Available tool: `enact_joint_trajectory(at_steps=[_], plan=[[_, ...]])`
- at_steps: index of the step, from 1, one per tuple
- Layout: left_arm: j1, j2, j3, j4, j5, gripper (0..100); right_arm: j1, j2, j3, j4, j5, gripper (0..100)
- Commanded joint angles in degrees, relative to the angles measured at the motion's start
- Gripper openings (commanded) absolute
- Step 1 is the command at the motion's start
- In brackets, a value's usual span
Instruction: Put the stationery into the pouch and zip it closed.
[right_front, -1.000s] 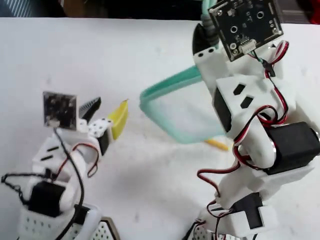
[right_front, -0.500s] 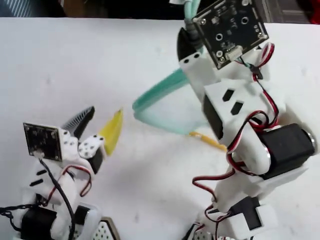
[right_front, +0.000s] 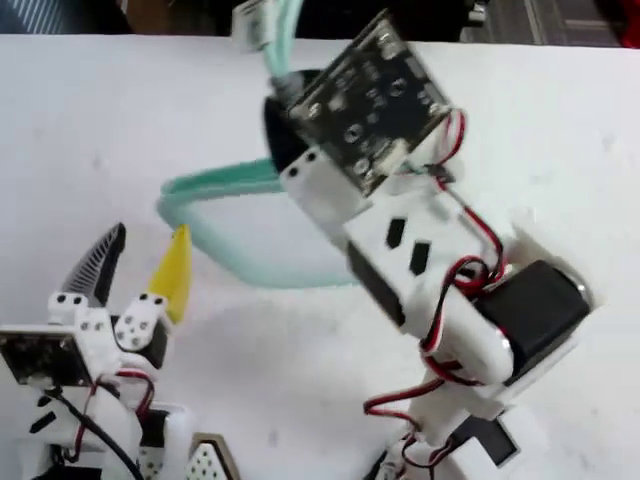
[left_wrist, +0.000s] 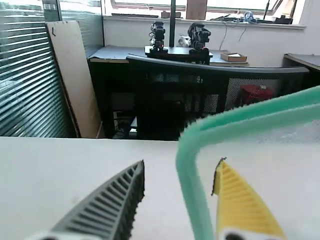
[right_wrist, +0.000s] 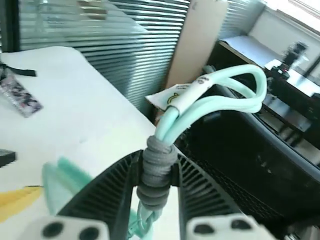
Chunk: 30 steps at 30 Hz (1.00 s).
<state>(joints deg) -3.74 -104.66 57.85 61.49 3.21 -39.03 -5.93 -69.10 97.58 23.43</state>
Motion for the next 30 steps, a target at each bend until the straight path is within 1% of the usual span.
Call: enact_joint_trajectory(at_steps=[1,3,6,9,13,16,18,20,23,25,27,30], plan=[[-0.7,-0.1,1.8,-0.2,-0.1,24,-1.6,-1.6,3.3,0.8,0.0,1.6],[-0.5,-0.1,2.5,-0.3,-0.1,24,-1.3,-1.6,5.6,0.9,0.0,1.6],[0.0,-0.1,2.6,-3.1,-0.1,24,-1.6,-2.0,8.8,0.9,-0.1,1.6],[3.4,0.0,3.4,-5.5,-0.3,24,-2.8,-4.6,11.8,0.9,0.0,1.6],[8.3,1.8,10.1,-13.8,-0.4,24,-5.6,-9.6,16.7,0.8,0.1,1.6],[9.6,9.3,11.4,-20.0,-0.4,22,-8.3,-12.4,20.7,0.8,0.1,1.6],[10.7,16.5,9.6,-23.7,-0.4,22,-10.0,-13.8,23.3,0.7,0.1,1.6],[12.0,24.1,6.2,-25.1,-0.2,22,-11.1,-14.6,25.6,0.7,0.1,1.6],[12.5,32.8,0.1,-22.2,0.0,21,-11.4,-15.0,27.2,0.6,0.1,1.6],[12.2,34.2,-2.4,-18.5,0.9,22,-11.4,-14.9,27.3,0.6,0.1,1.6],[10.9,32.5,-3.8,-14.8,2.8,22,-11.3,-14.7,27.4,0.0,0.1,1.6],[8.2,25.8,-5.1,-9.2,3.3,22,-11.3,-14.7,27.5,-2.4,0.1,1.6]])
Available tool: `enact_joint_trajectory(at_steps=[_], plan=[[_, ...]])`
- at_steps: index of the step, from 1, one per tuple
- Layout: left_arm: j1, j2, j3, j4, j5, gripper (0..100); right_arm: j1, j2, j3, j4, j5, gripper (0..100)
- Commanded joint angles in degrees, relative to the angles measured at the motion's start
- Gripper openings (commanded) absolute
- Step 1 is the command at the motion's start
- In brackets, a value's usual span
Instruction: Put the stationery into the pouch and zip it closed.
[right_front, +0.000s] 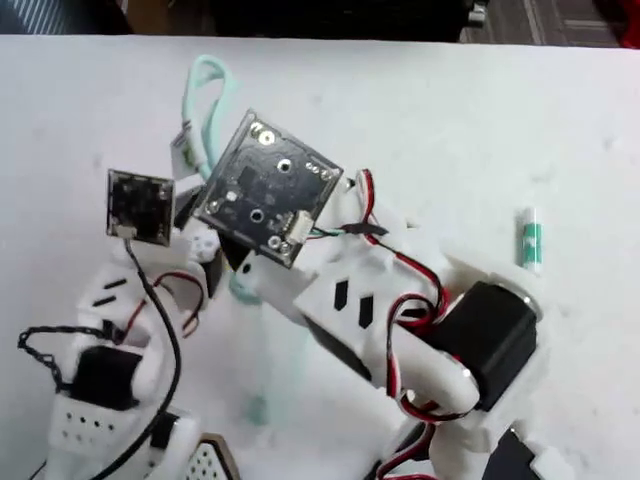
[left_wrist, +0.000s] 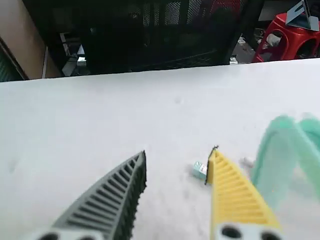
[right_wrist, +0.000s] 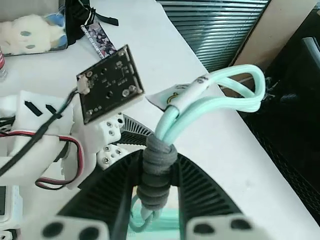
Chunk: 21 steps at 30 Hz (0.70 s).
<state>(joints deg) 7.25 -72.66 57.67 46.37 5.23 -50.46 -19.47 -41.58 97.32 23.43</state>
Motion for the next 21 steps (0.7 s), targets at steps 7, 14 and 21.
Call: enact_joint_trajectory(at_steps=[7,14,21], plan=[[-9.1,-28.0,-5.2,15.0,-2.9,22,1.1,0.4,2.1,-7.3,-0.1,1.6],[-10.2,-32.0,-7.0,22.4,-3.0,25,5.7,4.5,5.7,-13.3,-0.4,1.6],[-1.2,-32.0,-16.6,26.6,-3.2,27,7.1,6.4,6.0,-18.5,-0.4,1.6]])
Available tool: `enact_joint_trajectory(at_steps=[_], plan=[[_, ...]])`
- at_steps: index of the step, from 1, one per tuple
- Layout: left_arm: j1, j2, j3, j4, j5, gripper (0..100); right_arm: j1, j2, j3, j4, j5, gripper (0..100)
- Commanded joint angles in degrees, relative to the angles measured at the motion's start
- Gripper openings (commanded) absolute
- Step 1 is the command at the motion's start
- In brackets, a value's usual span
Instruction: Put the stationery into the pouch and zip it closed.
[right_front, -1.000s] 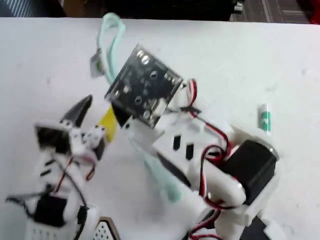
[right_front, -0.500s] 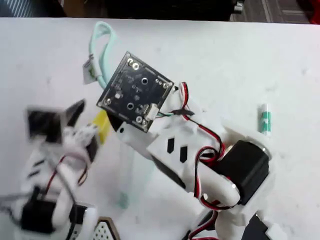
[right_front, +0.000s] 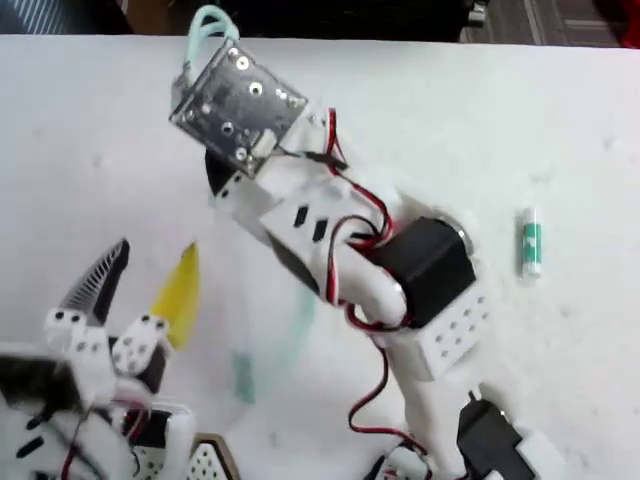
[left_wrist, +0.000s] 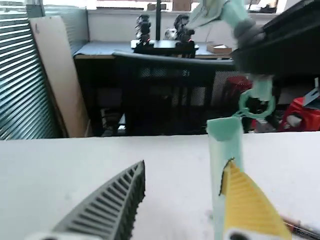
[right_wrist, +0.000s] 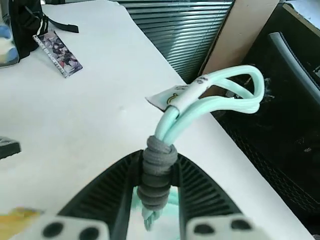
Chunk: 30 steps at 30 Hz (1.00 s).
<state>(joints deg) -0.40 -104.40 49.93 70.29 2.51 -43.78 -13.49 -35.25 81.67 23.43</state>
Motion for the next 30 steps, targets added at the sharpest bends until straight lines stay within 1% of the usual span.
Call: enact_joint_trajectory(at_steps=[1,4,12,17,19,22,27,30], plan=[[8.3,0.0,-10.5,3.3,-0.4,27,0.4,0.8,-0.4,-3.2,-0.4,1.6],[10.9,0.1,-7.9,1.1,-0.5,27,0.0,1.5,-0.4,-2.9,-0.4,1.6],[12.9,0.1,13.4,-15.6,-0.3,27,0.0,0.3,-0.6,0.6,-0.4,1.6],[12.8,0.1,19.6,-21.0,1.2,27,-0.6,-3.0,-0.6,0.7,-0.4,1.6],[12.8,0.7,20.7,-21.3,2.3,27,-0.9,-4.4,-0.4,0.7,-0.4,1.6],[12.9,5.8,20.5,-21.5,2.4,27,-1.9,-6.1,-0.4,1.1,-0.4,1.6],[13.0,19.4,10.5,-20.3,2.5,27,-2.4,-6.3,-0.4,1.1,-0.4,1.6],[13.0,26.2,5.5,-18.9,4.5,27,-2.4,-6.4,-0.4,1.2,-0.4,1.6]])
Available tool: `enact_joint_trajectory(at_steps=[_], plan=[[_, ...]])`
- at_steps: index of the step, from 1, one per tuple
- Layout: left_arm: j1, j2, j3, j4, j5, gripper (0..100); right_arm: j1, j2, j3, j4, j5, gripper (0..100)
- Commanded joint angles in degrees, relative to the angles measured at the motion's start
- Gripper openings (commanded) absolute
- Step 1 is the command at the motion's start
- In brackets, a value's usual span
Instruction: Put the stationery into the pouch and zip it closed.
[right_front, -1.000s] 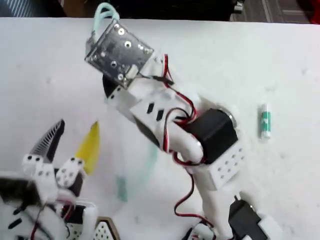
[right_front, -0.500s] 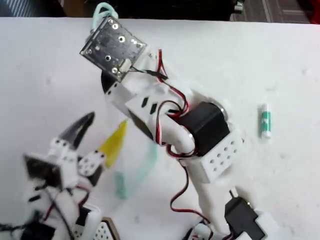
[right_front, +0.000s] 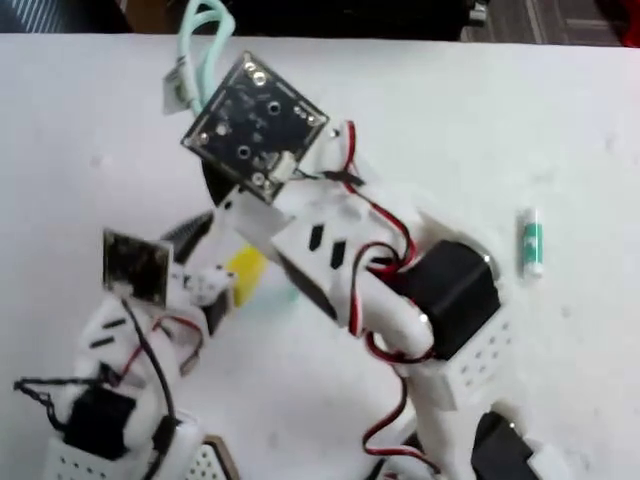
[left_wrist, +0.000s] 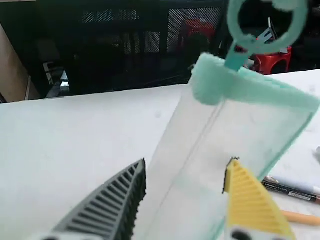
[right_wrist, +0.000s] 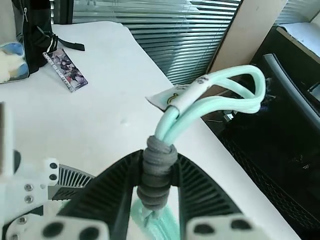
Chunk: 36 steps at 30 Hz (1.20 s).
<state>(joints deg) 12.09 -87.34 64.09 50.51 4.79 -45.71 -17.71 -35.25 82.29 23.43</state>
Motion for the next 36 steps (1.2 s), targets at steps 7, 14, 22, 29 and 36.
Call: enact_joint_trajectory(at_steps=[7,14,22,29,36], plan=[[7.4,14.5,-9.9,1.1,-0.9,27,-0.3,-2.1,-0.4,1.2,-0.4,1.6],[8.1,5.6,-2.9,-3.1,-0.8,26,-0.5,-2.2,2.0,1.1,-0.4,1.6],[8.0,-0.6,8.2,-12.7,1.2,22,-0.2,-2.4,7.0,0.8,-0.4,1.6],[8.2,-4.9,8.4,-7.2,1.2,21,-0.1,-2.1,7.1,0.8,-0.4,1.6],[8.6,-14.5,8.5,-0.4,1.1,11,1.6,-2.1,7.1,0.8,-0.4,1.6]])
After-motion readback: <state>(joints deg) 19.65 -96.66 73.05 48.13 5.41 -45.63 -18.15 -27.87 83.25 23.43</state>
